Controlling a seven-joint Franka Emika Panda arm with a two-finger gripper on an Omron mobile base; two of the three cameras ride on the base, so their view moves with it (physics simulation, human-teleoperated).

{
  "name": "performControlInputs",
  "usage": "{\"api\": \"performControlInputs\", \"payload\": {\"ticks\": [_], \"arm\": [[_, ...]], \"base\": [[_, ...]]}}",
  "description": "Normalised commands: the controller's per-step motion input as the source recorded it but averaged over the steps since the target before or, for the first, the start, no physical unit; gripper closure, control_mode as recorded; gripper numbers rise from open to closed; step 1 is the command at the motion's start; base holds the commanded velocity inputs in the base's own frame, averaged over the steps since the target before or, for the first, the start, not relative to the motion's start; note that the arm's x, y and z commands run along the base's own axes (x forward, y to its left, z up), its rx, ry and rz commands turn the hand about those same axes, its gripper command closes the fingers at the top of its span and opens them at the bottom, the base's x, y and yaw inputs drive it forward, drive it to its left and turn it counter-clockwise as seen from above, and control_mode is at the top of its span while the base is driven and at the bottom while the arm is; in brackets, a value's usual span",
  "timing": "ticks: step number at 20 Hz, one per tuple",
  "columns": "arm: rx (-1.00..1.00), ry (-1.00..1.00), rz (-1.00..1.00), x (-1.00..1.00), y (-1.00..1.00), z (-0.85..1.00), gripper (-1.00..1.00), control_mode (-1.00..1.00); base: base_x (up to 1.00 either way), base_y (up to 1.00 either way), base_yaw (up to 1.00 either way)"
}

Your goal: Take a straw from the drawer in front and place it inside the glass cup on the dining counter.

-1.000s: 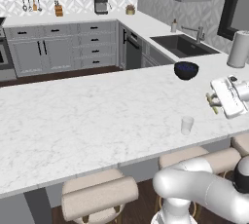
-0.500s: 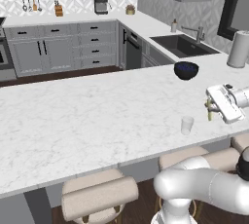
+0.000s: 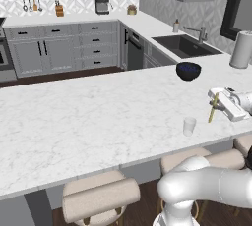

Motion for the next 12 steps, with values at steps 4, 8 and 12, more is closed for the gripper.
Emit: {"api": "performControlInputs", "payload": {"ticks": [4, 8, 12], "arm": [[0.03, 0.13, 0.12, 0.08, -0.15, -0.05, 1.00, -1.00], [0.00, 0.02, 0.11, 0.19, -0.04, -0.17, 1.00, -1.00], [0.00, -0.01, 0.08, 0.28, 0.00, -0.08, 1.00, -1.00]], "base": [[0.00, 0.00, 0.00], [0.00, 0.00, 0.00], [0.00, 0.00, 0.00]]}}
